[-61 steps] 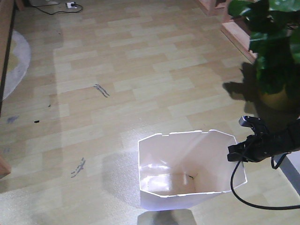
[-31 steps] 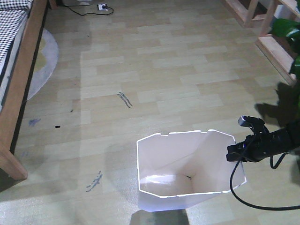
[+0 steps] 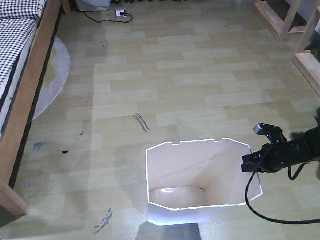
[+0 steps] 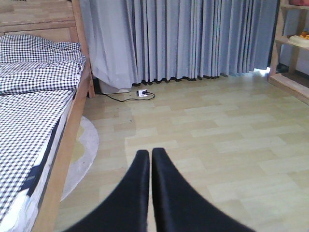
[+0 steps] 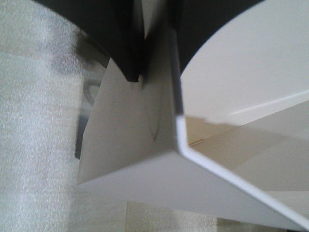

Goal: Move trash bin to bedside with robot
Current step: 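Hold the bin rim with the right gripper while the base turns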

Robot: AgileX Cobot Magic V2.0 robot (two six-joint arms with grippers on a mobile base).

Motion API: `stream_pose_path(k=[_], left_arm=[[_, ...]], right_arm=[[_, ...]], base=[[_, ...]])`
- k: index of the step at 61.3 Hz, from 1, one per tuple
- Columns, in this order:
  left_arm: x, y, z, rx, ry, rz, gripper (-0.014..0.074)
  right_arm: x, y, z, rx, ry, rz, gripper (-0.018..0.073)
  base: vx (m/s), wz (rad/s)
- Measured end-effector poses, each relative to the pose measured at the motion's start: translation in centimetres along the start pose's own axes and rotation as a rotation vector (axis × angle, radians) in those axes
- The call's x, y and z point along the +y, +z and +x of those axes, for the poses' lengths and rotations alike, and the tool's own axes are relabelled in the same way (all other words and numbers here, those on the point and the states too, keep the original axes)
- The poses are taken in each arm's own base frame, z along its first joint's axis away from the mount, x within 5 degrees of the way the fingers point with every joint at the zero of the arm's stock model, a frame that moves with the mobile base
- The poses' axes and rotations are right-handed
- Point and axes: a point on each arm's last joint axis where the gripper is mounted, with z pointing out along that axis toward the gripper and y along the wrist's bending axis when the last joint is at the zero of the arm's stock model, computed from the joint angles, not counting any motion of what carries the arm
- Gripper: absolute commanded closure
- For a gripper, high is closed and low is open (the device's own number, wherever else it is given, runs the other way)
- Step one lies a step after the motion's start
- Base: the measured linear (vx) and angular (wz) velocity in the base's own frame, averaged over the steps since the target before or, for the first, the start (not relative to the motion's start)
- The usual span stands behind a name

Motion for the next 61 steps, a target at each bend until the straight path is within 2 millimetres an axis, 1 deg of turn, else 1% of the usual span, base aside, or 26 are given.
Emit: stream_pose_path(k=[61], left_arm=[[0.0,0.0,0.0,0.0,0.0,0.0,0.0603]], right_arm=[[-0.02,0.0,0.0,0.0,-0.001,0.002,0.0564]], base=[[0.29,0.04]])
